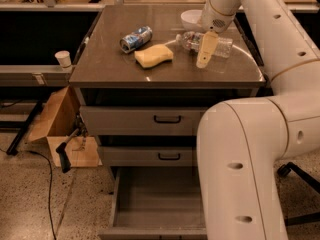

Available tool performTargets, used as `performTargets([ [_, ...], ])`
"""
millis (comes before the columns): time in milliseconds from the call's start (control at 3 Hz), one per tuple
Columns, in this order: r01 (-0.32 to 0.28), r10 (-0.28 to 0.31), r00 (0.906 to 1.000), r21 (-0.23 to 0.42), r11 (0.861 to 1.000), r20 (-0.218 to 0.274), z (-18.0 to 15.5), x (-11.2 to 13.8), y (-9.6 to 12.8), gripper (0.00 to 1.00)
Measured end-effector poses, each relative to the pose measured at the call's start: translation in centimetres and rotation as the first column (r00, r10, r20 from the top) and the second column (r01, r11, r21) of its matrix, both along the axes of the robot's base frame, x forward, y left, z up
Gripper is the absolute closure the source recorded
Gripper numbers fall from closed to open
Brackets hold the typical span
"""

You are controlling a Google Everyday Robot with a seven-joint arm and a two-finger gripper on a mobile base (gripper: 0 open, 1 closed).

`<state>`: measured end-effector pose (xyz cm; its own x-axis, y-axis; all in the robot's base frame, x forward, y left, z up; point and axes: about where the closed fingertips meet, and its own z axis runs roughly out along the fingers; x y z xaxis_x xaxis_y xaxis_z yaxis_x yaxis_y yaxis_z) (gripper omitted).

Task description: Place water bottle into bottom drawer

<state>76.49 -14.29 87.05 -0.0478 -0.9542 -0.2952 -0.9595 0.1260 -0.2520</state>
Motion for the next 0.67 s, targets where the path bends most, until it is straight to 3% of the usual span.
performTargets([
  [667,-0.014,0.014,0.9997,-0.022,1.0,-0.021,-1.16,0.25,0.2,0.0],
])
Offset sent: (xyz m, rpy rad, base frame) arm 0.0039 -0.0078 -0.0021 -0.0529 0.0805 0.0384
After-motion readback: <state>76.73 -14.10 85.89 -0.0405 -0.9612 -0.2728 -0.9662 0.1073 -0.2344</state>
